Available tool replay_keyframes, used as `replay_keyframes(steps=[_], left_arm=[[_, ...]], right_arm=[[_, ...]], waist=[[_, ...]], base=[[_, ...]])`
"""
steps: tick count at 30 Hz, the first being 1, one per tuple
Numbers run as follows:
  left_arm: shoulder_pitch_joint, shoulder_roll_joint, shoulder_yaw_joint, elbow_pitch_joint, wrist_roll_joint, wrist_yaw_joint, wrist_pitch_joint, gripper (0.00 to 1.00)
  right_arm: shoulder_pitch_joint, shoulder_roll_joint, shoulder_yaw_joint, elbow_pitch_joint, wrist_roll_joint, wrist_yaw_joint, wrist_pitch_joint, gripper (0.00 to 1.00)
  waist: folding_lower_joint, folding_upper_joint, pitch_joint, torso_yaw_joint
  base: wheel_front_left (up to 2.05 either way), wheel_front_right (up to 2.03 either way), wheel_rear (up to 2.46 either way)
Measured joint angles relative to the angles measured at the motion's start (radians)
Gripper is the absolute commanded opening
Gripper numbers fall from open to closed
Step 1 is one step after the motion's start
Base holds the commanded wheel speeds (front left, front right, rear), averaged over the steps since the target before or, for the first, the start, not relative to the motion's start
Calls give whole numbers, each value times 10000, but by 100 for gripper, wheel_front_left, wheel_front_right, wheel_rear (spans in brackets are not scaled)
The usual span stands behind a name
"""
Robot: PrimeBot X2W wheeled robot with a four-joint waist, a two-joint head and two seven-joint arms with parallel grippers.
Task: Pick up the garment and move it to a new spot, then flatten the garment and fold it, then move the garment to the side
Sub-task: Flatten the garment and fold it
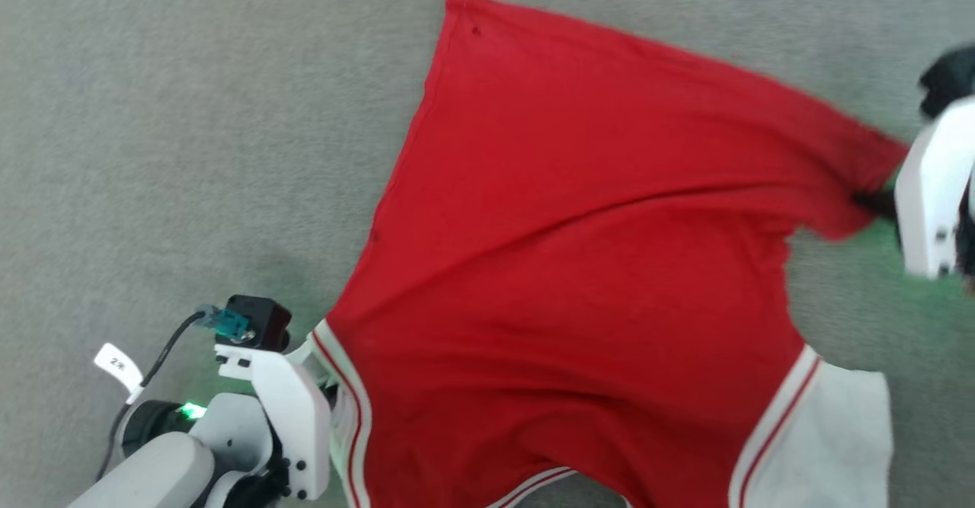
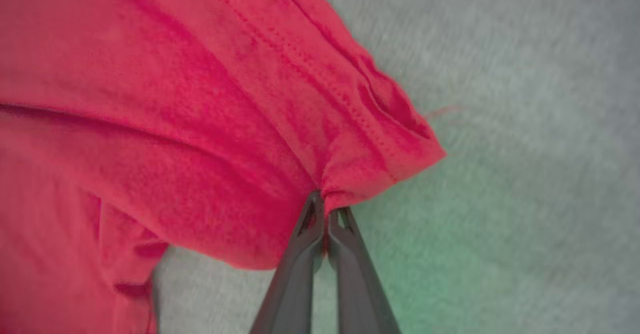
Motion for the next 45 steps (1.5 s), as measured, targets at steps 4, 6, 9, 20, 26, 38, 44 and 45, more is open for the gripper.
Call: replay_keyframes(steps=[4,6,9,20,26,38,44,45], left_arm=[[131,291,31,-90,0,157,128,0],[163,384,94,-136,0,213,134,0],[99,433,221,-213,0,291,128,0],[73,499,307,-291,-13,374,128,0],[44,493,368,-228,-27,337,31,0],[80,328,443,-290,-88,349,-236,0],[-105,12,301,-194,-25,194,-322,0],[-168,-63,249,-163,-17,153,-336,0]], right_arm=[[1496,-173,-301,-1289,491,-2,263,0],[2280,-213,-504,-1902,541,0,357,0],[3530,-117,-953,-2769,654,-2,623,0],[6586,1584,-2406,-3737,-587,29,48,58],[6688,1847,-2372,-4146,-788,44,-188,100],[6326,1751,-4040,-7553,-1434,-2,-46,100],[4735,1710,-3225,-7450,-1699,-2,-602,100],[4387,1741,-3016,-7183,-1685,-2,-694,100]], waist=[[0,0,-223,-448],[0,0,-320,-648],[0,-1,-442,-907],[0,0,-516,-1196],[1,0,-594,-1244],[0,-1,-646,-1058],[0,-1,-608,-660],[0,-1,-601,-564]], base=[[0,0,0],[0,0,0],[0,0,0],[0,0,0],[0,0,0],[0,0,0],[0,0,0],[0,0,0]])
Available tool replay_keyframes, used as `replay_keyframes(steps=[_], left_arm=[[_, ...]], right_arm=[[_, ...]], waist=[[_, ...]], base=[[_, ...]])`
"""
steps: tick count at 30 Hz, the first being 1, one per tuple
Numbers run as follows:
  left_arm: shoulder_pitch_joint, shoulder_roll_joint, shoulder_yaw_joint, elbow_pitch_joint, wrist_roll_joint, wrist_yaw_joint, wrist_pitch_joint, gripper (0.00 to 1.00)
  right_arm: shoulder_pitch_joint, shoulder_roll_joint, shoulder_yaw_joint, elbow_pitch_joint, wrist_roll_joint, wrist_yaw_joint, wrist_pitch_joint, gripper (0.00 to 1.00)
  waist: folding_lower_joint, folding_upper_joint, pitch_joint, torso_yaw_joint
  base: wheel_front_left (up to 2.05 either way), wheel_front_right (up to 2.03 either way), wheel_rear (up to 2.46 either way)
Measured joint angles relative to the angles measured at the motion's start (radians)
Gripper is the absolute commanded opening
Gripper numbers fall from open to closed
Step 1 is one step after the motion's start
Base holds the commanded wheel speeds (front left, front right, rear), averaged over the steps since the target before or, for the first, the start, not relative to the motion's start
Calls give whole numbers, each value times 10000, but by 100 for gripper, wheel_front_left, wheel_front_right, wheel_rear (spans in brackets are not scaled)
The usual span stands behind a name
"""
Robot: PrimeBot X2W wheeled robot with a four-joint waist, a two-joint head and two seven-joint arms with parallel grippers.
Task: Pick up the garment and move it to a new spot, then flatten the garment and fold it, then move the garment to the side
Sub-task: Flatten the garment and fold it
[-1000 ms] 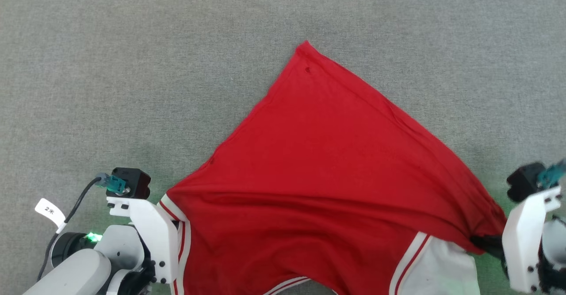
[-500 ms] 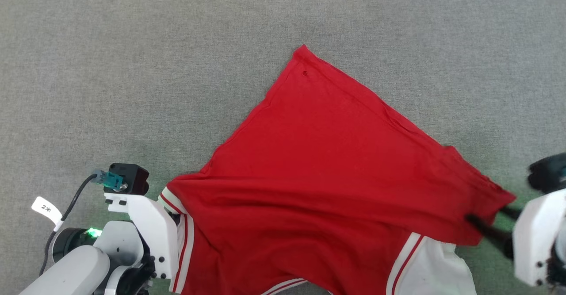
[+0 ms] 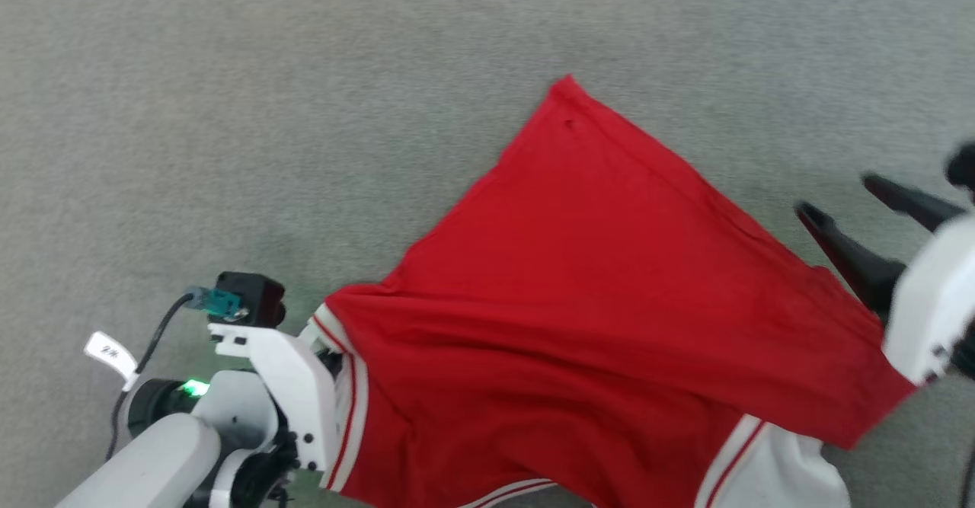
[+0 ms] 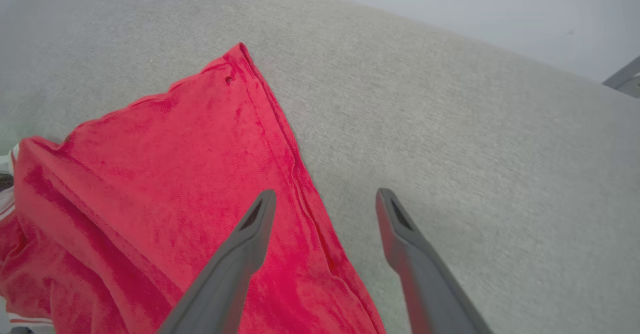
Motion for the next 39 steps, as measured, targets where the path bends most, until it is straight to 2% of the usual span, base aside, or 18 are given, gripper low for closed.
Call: replay_keyframes(steps=[4,8,16,21,26,27,28,30,34,39], left_arm=[[-267,-347,-211,194,71,-240,-36,0],[-591,-788,-458,453,159,-510,-54,0],[-1007,-1632,-842,1162,263,-1095,-161,0],[-1173,-2013,-982,1572,263,-1390,-316,0],[-1261,-2209,-999,1889,224,-1576,-437,0],[-1262,-2209,-995,1946,217,-1586,-449,0],[-1262,-2215,-984,2006,199,-1597,-458,0],[-1263,-2217,-965,2102,155,-1626,-487,0],[-1367,-2065,-848,2188,38,-1653,-407,0],[-2166,-1388,-368,2080,73,-1499,-111,0]], right_arm=[[-1452,-56,991,1340,6,0,-341,100],[-2839,-376,1996,3033,98,-2,-594,100],[-5199,-849,4096,6092,759,-2,-635,100],[-6146,-1035,5626,7793,1400,0,-92,100],[-7057,-1352,6968,8780,1996,0,989,100],[-7192,-1394,7168,8934,2105,0,1129,39],[-7299,-1409,7310,9054,2282,-2,1283,0],[-7424,-1446,7448,9250,2606,-2,1367,0],[-7583,-1592,7705,9449,2821,10,602,0],[-7779,-1732,7766,9438,3003,29,-150,0]], waist=[[0,0,43,462],[1,0,103,1062],[1,0,265,2393],[0,0,423,3073],[0,0,565,3472],[1,0,578,3499],[1,0,576,3507],[0,0,553,3483],[1,0,501,3275],[0,0,282,2723]], base=[[0,0,0],[0,0,0],[0,0,0],[0,0,0],[0,0,0],[0,0,0],[0,0,0],[0,0,0],[0,0,0],[0,0,0]])
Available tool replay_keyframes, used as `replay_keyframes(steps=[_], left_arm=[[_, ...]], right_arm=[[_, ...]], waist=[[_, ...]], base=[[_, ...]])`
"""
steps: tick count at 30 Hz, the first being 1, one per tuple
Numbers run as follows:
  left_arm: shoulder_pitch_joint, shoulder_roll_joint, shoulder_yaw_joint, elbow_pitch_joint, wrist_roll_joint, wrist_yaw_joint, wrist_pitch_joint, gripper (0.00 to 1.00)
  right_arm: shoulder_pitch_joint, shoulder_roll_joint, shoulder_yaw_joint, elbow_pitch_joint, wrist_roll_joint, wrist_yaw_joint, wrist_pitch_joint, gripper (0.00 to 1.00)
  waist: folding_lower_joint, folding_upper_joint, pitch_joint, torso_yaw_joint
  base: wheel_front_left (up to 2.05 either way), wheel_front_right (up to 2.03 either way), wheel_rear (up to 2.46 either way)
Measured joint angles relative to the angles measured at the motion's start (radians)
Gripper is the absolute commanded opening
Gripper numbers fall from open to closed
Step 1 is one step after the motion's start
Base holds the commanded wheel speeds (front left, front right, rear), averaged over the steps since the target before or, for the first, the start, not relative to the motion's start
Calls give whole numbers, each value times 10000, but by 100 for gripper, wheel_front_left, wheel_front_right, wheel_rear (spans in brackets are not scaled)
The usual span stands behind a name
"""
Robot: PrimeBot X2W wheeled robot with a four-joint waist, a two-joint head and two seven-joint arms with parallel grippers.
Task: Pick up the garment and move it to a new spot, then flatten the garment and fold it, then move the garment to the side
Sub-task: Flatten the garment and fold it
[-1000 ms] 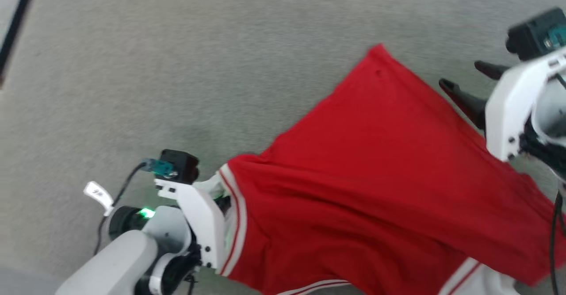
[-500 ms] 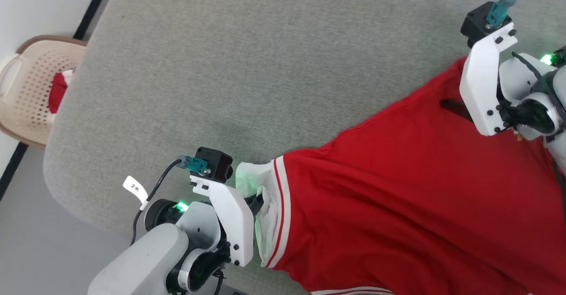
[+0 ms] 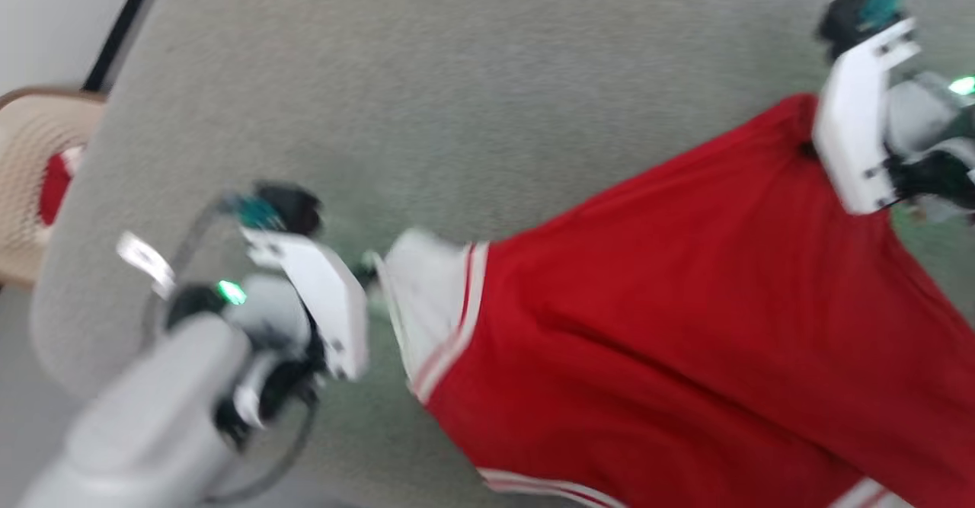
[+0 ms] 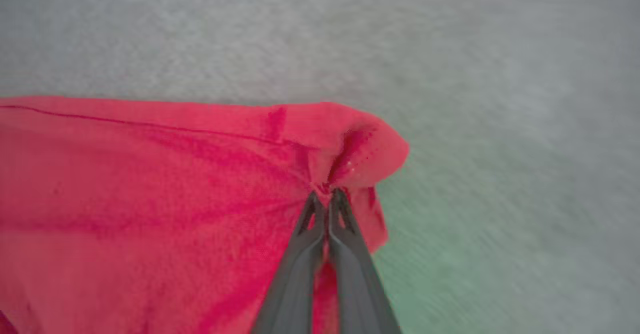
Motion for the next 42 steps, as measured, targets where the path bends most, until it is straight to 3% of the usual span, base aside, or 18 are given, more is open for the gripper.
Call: replay_keyframes(steps=[8,15,27,31,35,42], left_arm=[[-2243,894,556,-104,268,-10,1241,0],[-4337,1055,669,589,456,-453,2253,0],[-6537,161,433,2986,579,-1279,2871,0],[-7120,-293,408,3779,700,-1592,2426,0],[-7833,-652,445,4753,1058,-1847,1605,0],[-9664,-1012,606,6351,2123,-1971,-1191,0]], right_arm=[[-407,-523,-345,-345,336,-19,-1060,0],[-402,-579,-859,-589,430,-27,-1442,0],[-410,17,-1921,-709,98,-27,-1200,0],[-560,428,-2337,-357,-307,-27,-1354,0],[-1041,863,-2698,305,-982,-27,-2197,0],[-2640,1668,-3120,2148,-2355,-27,-4399,0]], waist=[[0,0,-738,-1108],[0,0,-1693,-2047],[0,0,-3295,-3313],[0,1,-3417,-3612],[0,0,-3113,-3670],[0,0,-2185,-3715]], base=[[0,0,0],[0,0,0],[0,0,0],[0,0,0],[0,0,0],[0,0,0]])
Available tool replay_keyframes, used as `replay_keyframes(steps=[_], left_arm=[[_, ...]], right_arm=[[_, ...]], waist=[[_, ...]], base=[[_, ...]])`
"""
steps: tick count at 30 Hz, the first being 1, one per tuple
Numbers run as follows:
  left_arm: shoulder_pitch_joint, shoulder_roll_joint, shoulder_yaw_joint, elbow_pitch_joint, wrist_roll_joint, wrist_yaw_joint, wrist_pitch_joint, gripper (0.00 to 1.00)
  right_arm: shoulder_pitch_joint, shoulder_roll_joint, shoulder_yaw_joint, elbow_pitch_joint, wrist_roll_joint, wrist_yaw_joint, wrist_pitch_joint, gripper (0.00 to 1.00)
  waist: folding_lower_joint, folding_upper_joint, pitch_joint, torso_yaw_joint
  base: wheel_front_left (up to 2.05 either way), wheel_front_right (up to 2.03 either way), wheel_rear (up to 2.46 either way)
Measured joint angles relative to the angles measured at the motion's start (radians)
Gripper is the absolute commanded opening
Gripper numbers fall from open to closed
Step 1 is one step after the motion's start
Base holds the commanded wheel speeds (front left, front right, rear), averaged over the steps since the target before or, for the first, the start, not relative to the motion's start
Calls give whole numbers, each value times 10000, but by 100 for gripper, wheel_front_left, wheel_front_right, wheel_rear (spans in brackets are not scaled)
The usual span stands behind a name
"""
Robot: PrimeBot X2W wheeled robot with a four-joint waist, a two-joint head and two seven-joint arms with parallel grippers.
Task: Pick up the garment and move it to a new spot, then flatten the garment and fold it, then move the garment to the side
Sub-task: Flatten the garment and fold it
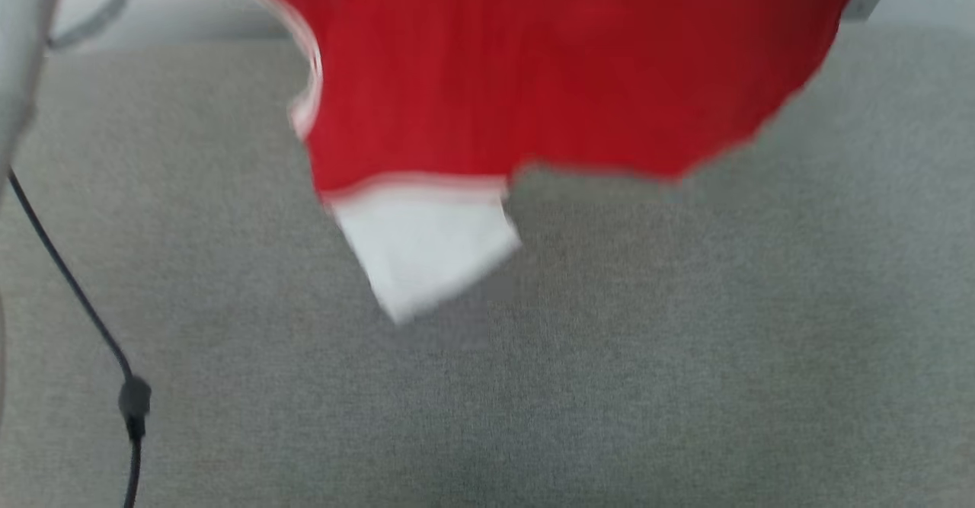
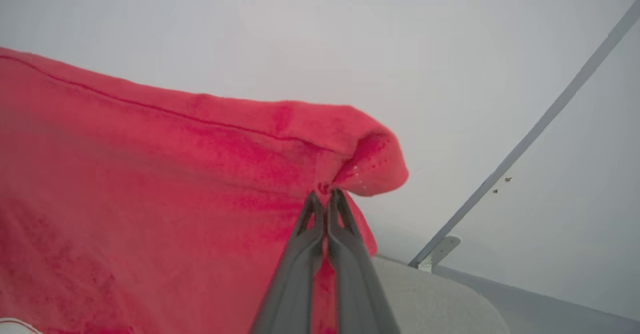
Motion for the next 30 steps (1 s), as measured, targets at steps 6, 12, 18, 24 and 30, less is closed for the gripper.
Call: replay_keyframes(steps=[6,12,18,24,30], left_arm=[[-2026,-230,102,968,1091,73,-3173,0],[-3288,-639,280,1557,1630,-44,-5852,0],[-2714,-763,23,2416,1824,-978,-6015,0],[-1343,-1053,-491,3382,1271,-1641,-4654,0],[632,-932,-1400,2349,-130,-1695,-1967,0]], right_arm=[[-1847,539,-734,1620,-1781,0,-3191,0],[-3086,719,-1603,2957,-3990,0,-6266,0],[-2713,1386,-1465,4207,-4589,0,-6278,0],[-1431,1745,-740,4686,-3793,0,-5404,0],[227,1818,48,3787,-1779,0,-3672,0]], waist=[[0,0,1021,-29],[0,0,1869,11],[0,0,2095,286],[0,0,1957,511],[0,0,1617,645]], base=[[0,0,0],[0,0,0],[0,0,0],[0,0,0],[0,0,0]])
